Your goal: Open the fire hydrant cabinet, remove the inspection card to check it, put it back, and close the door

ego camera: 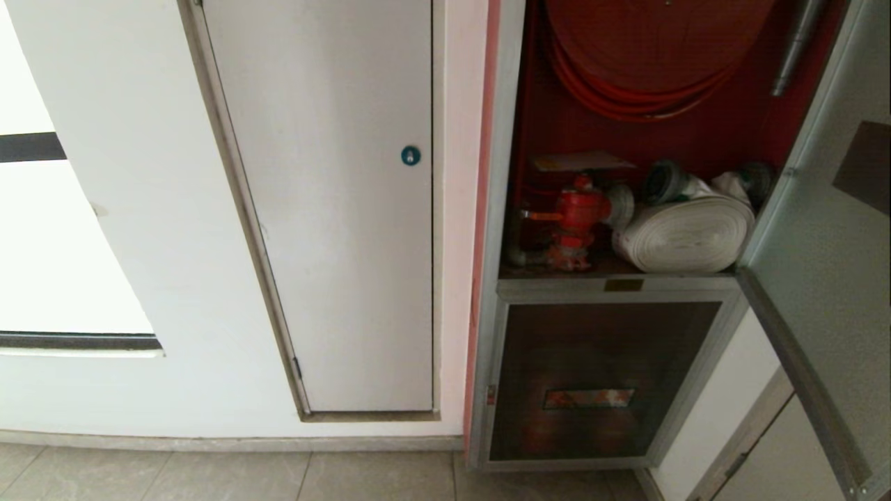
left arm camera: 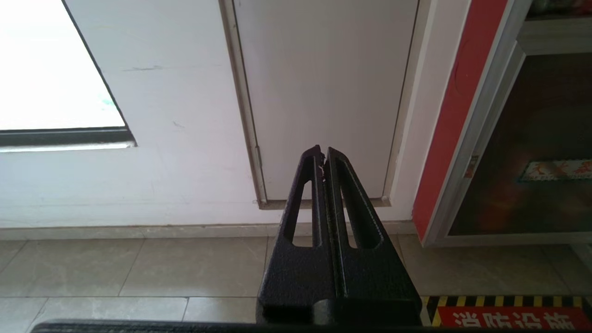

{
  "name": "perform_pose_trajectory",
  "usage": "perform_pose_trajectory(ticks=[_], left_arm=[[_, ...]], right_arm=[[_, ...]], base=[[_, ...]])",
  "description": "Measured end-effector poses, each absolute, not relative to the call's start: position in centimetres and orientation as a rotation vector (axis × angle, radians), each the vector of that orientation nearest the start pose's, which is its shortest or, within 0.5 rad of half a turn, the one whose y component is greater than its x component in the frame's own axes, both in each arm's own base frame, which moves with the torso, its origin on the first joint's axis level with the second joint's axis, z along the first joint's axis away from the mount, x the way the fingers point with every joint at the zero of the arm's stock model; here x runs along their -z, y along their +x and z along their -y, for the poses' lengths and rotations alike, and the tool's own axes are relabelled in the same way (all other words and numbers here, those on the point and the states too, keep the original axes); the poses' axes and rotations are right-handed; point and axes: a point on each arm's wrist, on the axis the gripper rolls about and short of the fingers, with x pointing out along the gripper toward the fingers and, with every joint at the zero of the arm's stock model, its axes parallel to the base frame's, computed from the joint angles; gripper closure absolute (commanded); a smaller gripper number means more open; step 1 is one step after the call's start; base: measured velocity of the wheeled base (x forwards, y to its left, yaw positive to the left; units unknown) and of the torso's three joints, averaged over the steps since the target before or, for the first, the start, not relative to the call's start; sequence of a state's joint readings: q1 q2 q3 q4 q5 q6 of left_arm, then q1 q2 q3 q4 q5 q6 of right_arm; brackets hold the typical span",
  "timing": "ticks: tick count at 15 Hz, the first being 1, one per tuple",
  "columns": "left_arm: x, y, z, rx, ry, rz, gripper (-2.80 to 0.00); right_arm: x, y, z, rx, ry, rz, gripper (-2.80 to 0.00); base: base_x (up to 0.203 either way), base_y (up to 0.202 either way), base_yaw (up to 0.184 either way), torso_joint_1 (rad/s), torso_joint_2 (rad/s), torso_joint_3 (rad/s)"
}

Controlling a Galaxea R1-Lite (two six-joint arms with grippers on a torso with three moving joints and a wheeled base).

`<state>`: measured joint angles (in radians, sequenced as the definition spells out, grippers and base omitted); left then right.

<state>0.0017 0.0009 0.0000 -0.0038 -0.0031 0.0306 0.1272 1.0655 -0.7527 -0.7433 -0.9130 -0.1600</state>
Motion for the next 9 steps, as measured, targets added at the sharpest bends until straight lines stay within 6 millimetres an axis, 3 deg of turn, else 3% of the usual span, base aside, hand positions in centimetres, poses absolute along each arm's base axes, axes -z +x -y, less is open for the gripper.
perform_pose_trajectory(ticks=[9], left_arm=[[-7.6,-2.3,0.0,0.002,0.031,0.003,0.0]], right_arm=[[-31.4,14.7,5.6,1.076,-0.045,0.246,0.0]], base=[[0.0,0.0,0.0,0.0,0.0,0.0]])
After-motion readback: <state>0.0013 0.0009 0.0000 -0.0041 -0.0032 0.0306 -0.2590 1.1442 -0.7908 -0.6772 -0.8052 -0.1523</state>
